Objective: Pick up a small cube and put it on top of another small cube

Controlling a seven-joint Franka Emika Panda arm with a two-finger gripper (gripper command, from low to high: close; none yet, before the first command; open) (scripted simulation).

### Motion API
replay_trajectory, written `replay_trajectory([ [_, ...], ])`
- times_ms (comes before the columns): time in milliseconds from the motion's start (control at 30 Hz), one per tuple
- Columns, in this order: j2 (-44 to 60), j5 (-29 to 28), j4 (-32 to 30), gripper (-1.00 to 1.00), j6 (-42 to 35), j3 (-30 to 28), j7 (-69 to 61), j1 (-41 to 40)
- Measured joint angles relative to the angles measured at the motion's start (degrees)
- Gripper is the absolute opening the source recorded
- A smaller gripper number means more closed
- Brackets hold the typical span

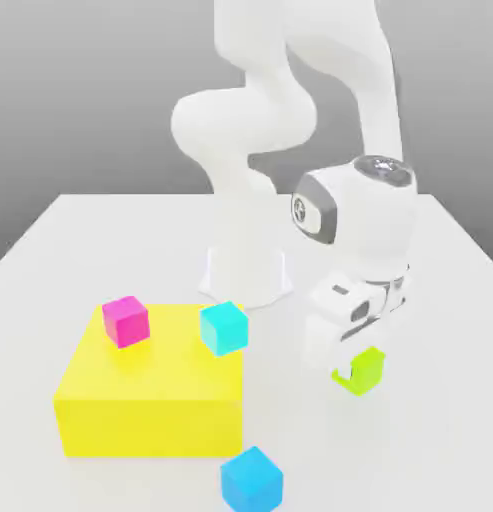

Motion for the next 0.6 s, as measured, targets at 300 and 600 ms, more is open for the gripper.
replay_trajectory([
  [300,-15.67,-7.12,2.3,-1.0,-16.92,-12.71,-22.84,-10.78],
  [600,-32.97,-17.32,3.21,-1.0,-34.76,-27.19,-44.64,-27.7],
])
